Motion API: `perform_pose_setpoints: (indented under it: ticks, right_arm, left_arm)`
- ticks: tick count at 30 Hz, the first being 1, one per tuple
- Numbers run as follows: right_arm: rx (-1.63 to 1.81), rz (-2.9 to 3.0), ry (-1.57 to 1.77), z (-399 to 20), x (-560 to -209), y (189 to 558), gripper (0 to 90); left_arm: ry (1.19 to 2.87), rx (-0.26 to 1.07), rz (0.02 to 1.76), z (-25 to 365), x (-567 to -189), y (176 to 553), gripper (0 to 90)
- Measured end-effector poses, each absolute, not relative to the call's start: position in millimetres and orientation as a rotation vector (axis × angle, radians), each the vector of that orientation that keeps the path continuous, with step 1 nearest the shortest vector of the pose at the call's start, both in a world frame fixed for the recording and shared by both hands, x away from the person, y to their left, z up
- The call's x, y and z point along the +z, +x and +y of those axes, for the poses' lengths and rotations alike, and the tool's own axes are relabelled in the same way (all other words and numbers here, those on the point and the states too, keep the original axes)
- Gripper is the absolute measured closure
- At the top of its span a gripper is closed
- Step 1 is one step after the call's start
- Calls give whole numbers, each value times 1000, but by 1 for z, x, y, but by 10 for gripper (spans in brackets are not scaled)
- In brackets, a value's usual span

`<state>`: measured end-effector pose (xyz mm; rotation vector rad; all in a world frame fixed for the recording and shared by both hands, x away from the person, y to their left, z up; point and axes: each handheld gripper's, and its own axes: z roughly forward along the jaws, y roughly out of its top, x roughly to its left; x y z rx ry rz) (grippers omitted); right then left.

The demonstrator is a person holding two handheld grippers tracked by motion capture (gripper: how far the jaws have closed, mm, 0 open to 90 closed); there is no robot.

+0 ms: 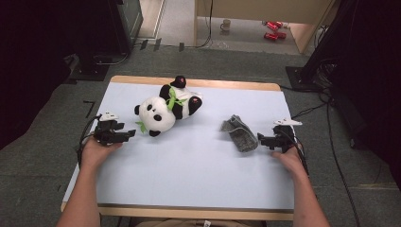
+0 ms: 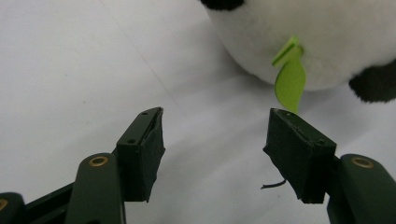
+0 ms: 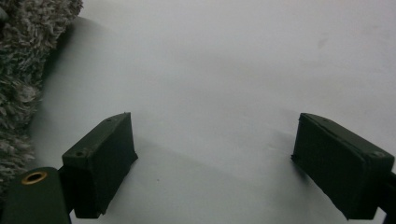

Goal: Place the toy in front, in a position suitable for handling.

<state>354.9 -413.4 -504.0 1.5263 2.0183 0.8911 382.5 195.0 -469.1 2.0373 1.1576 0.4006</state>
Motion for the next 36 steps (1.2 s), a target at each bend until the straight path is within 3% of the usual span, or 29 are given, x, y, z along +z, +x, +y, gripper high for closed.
perform_pose_setpoints:
  ticks: [19, 36]
  right_arm:
    - [890, 2019, 1527, -413, -504, 355, 122]
    - [888, 2019, 1525, -413, -504, 355, 122]
  left_arm:
    - [2005, 384, 1141, 194, -435, 387, 379]
    - [1929, 324, 1087, 168, -398, 395, 375]
